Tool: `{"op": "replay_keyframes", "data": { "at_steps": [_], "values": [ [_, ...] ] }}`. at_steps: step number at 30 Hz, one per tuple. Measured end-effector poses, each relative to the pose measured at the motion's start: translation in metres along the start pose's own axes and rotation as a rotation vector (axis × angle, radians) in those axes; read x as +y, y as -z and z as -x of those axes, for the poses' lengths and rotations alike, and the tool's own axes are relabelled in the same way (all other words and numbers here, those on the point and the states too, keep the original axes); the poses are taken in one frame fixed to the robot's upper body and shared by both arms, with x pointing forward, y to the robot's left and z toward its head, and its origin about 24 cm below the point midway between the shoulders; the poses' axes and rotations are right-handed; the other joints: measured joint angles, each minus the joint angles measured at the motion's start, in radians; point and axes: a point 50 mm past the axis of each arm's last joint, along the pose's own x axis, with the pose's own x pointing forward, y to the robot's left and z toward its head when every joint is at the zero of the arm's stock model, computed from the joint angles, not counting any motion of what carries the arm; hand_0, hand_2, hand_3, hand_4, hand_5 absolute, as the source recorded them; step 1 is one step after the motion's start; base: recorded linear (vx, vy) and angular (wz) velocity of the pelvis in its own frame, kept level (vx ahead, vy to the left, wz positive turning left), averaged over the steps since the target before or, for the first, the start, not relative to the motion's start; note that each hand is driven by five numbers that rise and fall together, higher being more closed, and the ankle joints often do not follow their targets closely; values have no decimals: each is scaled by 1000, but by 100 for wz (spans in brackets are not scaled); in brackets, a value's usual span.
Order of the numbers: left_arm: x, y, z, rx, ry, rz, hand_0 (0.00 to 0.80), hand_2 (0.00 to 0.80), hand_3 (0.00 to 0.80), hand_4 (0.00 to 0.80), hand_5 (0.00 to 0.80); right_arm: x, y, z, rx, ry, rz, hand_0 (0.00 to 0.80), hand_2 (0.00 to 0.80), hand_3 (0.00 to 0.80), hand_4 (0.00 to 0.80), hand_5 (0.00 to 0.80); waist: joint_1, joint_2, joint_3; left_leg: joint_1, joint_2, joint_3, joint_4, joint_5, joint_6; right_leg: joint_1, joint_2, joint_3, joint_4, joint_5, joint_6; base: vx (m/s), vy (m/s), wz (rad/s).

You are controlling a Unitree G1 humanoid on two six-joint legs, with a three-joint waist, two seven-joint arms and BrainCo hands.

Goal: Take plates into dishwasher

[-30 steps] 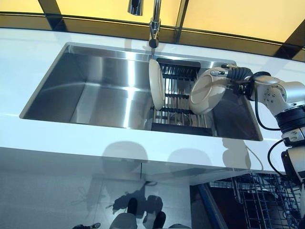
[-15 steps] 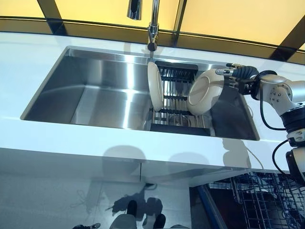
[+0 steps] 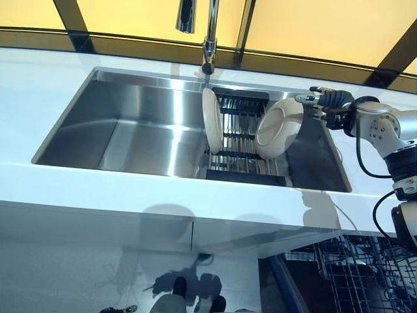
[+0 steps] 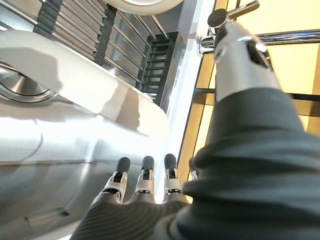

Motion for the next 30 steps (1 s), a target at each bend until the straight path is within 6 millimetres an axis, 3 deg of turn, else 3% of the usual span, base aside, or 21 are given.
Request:
{"op": "replay_keyframes", "data": {
  "at_steps": [8,30],
  "values": [
    [-1,3,0,8,1,-8,0,0,0,0,0,-1,21,-3,68,-17,-6,0,0,0,0,0,1,0,-14,0,0,0,0,0,0,0,0,0,0,0,0,0,0,0],
    [-1,3,0,-3,2,-6,0,0,0,0,0,-1,32,-3,109,-57,-18,0,0,0,0,0,2,-1,-14,-13,0,-2,0,0,0,-13,0,-1,0,0,0,0,0,0]
  ]
}}
